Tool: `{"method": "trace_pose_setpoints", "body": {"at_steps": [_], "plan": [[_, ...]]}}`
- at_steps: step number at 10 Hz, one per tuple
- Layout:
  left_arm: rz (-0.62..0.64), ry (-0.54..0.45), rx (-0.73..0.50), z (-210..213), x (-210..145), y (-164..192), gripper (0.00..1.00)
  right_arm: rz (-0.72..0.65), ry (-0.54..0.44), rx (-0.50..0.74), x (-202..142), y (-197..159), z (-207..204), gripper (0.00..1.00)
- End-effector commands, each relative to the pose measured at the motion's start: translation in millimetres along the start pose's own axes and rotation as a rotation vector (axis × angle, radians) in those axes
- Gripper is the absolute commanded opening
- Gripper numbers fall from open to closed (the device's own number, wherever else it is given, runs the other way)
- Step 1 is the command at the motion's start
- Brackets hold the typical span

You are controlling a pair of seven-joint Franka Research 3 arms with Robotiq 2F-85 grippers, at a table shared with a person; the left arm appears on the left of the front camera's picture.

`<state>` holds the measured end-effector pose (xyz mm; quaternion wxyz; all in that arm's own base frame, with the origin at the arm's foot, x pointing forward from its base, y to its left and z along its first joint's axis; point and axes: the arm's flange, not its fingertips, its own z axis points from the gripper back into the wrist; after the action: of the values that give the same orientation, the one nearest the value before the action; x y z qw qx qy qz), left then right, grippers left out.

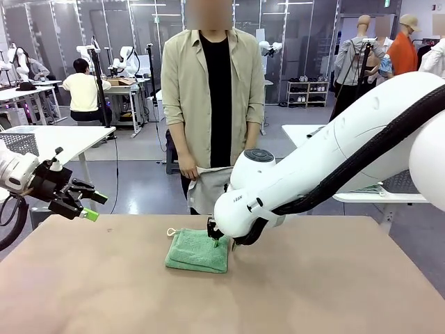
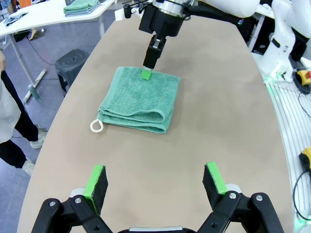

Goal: Fold the towels and place them in the basket.
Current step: Place the folded Towel with hook on the right side of the table.

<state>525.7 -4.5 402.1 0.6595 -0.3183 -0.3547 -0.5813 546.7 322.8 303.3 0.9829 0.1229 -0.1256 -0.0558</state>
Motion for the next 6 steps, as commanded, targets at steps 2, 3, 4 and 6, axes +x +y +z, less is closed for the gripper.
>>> {"method": "trace_pose_setpoints", "body": {"at_steps": [2,3,4,6], "plan": [[0.006,0.006,-0.003,0.6,0.0,-0.6,1.00,-0.022,0.014,0.009,4.1,4.3,-8.0,0.57],[0.006,0.006,-0.003,0.6,0.0,-0.6,1.00,-0.022,0.016,0.013,4.3,3.8,-9.3,0.57],[0.006,0.006,-0.003,0.6,0.0,-0.6,1.00,-0.023,0.020,0.014,4.6,2.8,-10.3,0.57],[0.006,0.006,-0.003,0.6,0.0,-0.6,1.00,-0.020,0.028,0.018,4.0,3.8,-11.1,0.38]]}}
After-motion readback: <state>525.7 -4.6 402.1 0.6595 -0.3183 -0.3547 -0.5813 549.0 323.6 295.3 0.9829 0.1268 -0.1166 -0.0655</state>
